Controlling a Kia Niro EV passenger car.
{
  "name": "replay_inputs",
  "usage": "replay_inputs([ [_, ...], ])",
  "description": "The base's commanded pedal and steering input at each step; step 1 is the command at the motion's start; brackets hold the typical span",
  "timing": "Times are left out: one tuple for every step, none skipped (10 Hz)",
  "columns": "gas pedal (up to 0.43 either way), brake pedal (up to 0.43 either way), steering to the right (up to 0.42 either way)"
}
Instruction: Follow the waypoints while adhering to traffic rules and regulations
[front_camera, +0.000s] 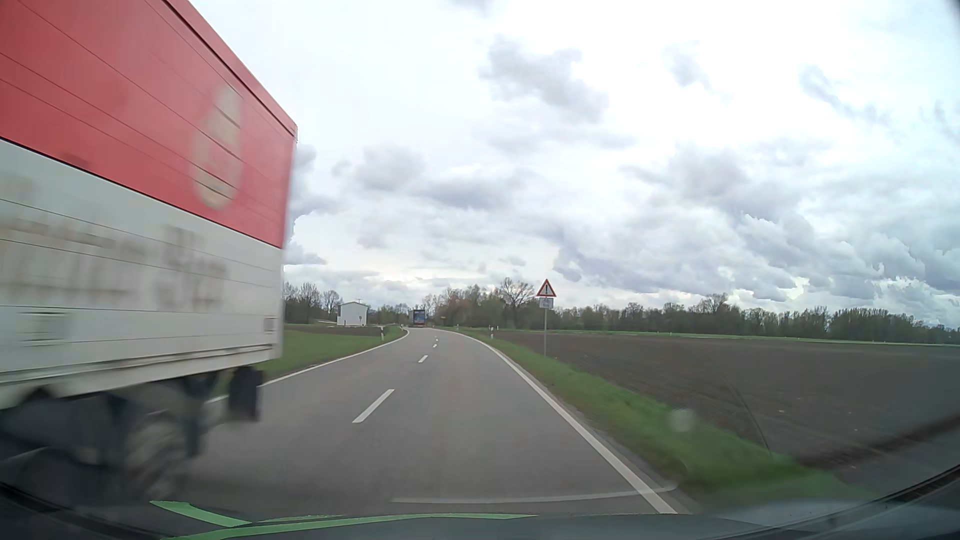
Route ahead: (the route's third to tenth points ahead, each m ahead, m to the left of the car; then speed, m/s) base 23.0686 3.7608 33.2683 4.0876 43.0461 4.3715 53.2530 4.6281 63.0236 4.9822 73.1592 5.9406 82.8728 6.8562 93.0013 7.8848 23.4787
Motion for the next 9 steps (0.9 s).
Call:
replay_inputs([
  [0.248, 0.0, -0.008],
  [0.248, 0.0, -0.008],
  [0.248, 0.0, -0.008],
  [0.248, 0.0, -0.008],
  [0.248, 0.0, -0.008],
  [0.248, 0.0, -0.007],
  [0.248, 0.0, -0.007],
  [0.248, 0.0, -0.006],
  [0.248, 0.0, -0.006],
])
